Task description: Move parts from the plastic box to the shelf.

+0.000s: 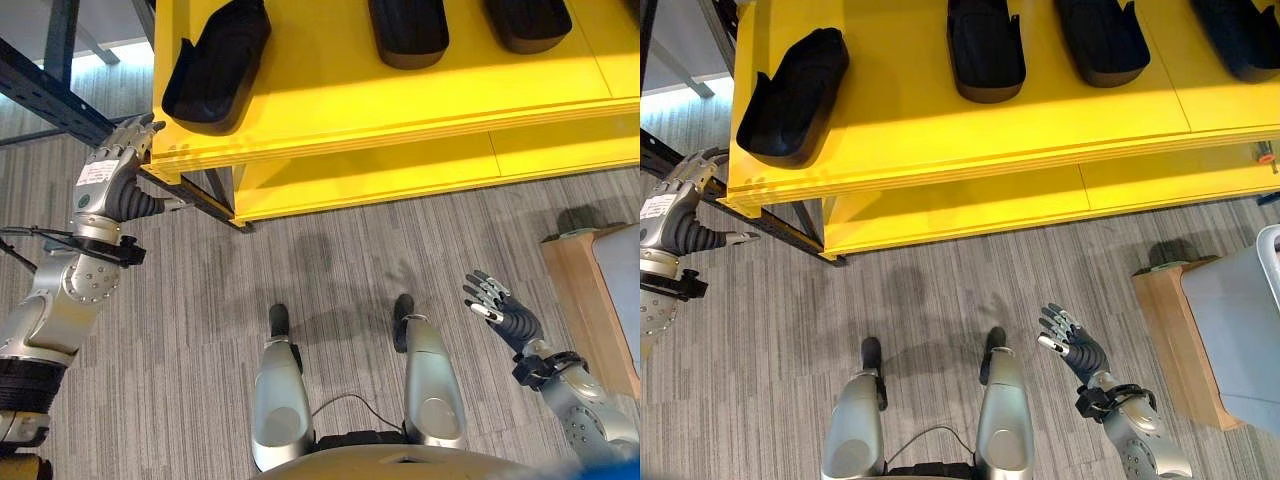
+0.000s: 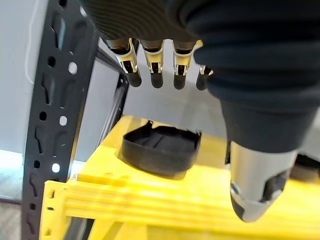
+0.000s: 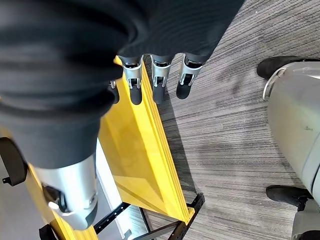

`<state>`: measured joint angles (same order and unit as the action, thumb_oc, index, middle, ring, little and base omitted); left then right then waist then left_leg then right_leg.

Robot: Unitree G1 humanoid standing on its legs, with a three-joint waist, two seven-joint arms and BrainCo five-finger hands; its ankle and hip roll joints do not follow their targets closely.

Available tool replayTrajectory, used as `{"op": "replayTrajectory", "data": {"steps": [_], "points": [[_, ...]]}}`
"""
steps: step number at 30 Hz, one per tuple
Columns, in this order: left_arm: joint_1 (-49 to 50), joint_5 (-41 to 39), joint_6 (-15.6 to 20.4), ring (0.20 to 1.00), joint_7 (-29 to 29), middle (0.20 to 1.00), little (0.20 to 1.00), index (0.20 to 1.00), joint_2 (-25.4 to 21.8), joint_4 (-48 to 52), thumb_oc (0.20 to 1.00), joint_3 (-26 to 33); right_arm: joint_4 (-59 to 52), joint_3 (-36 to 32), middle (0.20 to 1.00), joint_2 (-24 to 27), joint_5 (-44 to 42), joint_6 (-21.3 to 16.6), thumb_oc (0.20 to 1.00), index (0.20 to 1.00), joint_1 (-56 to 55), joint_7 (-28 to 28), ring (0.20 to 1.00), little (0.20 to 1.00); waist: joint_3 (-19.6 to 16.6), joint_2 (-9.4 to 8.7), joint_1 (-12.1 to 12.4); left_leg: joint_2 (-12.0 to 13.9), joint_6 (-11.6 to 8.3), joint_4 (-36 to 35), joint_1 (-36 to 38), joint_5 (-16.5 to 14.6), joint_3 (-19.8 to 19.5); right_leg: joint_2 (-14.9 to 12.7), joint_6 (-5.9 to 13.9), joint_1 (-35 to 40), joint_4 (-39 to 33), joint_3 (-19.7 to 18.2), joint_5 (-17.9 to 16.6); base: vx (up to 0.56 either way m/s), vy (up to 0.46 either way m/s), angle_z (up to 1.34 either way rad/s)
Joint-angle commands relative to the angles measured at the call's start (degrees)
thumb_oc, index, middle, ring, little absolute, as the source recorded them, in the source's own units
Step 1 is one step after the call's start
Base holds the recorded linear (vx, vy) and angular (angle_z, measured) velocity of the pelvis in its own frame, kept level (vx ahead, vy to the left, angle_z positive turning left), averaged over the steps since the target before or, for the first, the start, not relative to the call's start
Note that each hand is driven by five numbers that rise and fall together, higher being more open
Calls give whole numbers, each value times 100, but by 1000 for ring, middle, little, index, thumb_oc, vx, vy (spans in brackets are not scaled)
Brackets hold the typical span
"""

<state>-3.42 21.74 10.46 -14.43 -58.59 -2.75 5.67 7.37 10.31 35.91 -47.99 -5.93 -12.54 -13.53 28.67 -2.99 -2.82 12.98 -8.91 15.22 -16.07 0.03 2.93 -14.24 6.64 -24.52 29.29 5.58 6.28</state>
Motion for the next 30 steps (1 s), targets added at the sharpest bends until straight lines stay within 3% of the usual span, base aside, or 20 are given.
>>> {"op": "replayTrajectory", "data": {"steps": [1,6,11,30], "points": [[-155,403,-54,1000,47,1000,1000,1000,-312,-134,1000,350,-214,-199,1000,-175,128,-75,1000,1000,-4,-184,1000,1000,-236,-185,-38,488,-123,366,-183,-156,-261,-407,505,755,-856,-33,-566,0,0,0],[-610,985,-162,1000,83,1000,1000,1000,-437,-709,1000,-267,-304,-208,1000,-77,102,-46,1000,1000,-52,-214,1000,1000,-219,-212,-90,487,-122,406,-258,-152,-234,-394,509,649,-799,-61,-561,-1,9,-2],[-1547,658,-354,1000,133,1000,1000,1000,-172,-1694,1000,-972,-336,-175,1000,-83,48,-46,1000,1000,-26,-183,1000,1000,-158,-263,-176,500,-115,533,-358,-164,-235,-375,502,548,-747,-126,-567,-4,14,-7],[-2749,517,-643,1000,135,1000,1000,1000,-105,-3099,1000,-1841,-391,-131,1000,-3,2,-54,1000,1000,-78,-210,1000,1000,-93,-328,-279,508,-99,759,-545,-214,-234,-359,503,326,-579,-209,-549,4,3,-3]]}}
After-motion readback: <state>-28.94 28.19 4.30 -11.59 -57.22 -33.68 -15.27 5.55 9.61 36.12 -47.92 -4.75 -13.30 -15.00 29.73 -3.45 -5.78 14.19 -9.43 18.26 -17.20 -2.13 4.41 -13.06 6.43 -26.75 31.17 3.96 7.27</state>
